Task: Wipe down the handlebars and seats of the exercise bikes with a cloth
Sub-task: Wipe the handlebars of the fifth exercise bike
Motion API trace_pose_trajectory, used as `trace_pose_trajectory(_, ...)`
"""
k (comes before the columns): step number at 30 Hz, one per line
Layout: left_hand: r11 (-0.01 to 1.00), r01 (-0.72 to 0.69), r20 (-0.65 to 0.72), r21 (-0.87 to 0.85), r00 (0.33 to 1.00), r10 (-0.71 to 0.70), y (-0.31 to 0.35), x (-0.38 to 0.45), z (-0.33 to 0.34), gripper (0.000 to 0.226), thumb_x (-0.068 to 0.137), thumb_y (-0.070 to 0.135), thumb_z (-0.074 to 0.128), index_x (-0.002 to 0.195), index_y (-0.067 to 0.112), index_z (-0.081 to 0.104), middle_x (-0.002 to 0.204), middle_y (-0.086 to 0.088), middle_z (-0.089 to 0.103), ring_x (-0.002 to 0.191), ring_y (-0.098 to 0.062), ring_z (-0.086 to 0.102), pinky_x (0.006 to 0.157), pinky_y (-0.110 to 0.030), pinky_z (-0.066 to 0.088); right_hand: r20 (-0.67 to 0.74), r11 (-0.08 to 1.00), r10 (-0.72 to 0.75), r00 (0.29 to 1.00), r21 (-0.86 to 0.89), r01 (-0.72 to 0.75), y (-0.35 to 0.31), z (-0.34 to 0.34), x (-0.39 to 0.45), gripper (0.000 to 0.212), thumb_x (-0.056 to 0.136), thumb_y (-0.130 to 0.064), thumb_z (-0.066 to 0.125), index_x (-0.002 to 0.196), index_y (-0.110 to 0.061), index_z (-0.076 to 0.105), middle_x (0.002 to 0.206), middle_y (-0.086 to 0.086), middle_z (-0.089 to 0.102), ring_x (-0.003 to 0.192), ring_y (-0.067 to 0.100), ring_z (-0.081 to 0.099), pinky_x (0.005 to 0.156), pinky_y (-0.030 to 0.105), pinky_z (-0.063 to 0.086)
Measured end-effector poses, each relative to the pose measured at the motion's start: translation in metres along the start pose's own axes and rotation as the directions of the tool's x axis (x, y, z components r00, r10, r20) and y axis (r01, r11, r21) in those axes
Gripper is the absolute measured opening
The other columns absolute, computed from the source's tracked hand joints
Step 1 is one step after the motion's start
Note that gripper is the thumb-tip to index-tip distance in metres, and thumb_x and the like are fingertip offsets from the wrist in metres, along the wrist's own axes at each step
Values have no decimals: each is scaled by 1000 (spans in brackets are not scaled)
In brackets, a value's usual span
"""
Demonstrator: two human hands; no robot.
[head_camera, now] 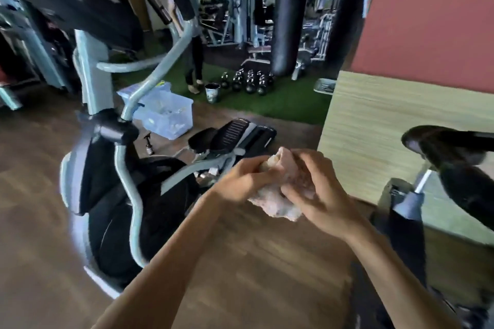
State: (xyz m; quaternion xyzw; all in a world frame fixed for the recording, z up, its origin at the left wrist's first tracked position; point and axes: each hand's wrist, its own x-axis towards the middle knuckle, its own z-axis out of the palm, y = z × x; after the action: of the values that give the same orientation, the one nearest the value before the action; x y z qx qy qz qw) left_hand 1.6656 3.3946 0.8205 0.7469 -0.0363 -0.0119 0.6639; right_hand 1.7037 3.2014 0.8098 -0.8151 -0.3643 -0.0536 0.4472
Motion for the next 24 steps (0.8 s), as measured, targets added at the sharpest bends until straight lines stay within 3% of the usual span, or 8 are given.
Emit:
trace_pose_trajectory(3,999,-23,135,37,991,18,9,47,-11,58,86,55,73,105,1,66,96,-14,69,90,-23,64,81,-45,51,67,966,196,978,156,-204,21,-19,22,55,82,-50,71,128,-24,58,116,-7,68,108,13,66,96,47,54)
trace_pose_trajectory(6,974,-81,167,211,985,45,20,90,-13,41,89,46,71,90,6,61,74,5,57,68,-11,54,63,-26,41,-26,945,294,955,156,-287,37,-26,43,48,80,-54,75,114,-22,60,103,-4,72,97,15,69,86,45,58)
trace_pose_trajectory(9,961,-166,-34,220,984,178,21,125,4,38,86,44,79,101,11,67,79,17,63,71,3,59,64,-13,43,-246,910,402,882,209,-357,48,-28,54,32,90,-33,77,107,-16,57,96,-6,70,86,0,67,73,19,53)
trace_pose_trajectory(12,921,-138,-288,363,924,252,14,151,33,77,67,74,71,121,20,62,115,7,59,102,-5,59,82,-18,48,-415,886,464,782,217,-411,58,-38,66,32,92,-27,76,108,-15,51,93,-6,69,81,2,68,68,22,57)
trace_pose_trajectory(14,967,-86,-265,239,953,150,16,165,55,73,72,79,68,118,23,62,118,4,63,106,-9,61,90,-26,53,-515,882,468,718,221,-416,65,-46,74,33,92,-27,76,108,-15,51,88,-8,70,76,1,69,63,19,54)
trace_pose_trajectory(17,999,36,17,-13,999,-36,29,188,84,63,82,76,63,116,23,62,104,-1,72,92,-6,70,67,-10,49,-601,884,454,657,210,-418,73,-49,85,31,92,-14,74,112,-12,51,86,-5,70,78,6,70,64,23,55)
trace_pose_trajectory(22,982,-97,143,-159,982,120,43,234,111,48,84,55,76,112,20,61,97,5,73,84,-2,71,70,-22,55,-630,890,423,652,154,-429,74,-60,89,40,90,12,59,119,-13,45,103,-2,68,93,0,69,74,18,54)
trace_pose_trajectory(24,958,-107,172,-266,973,157,47,250,115,40,85,43,80,109,16,62,88,7,72,78,-1,71,66,-20,54,-675,883,418,608,142,-448,63,-64,94,40,90,10,57,124,-9,48,109,3,68,102,8,69,80,27,58)
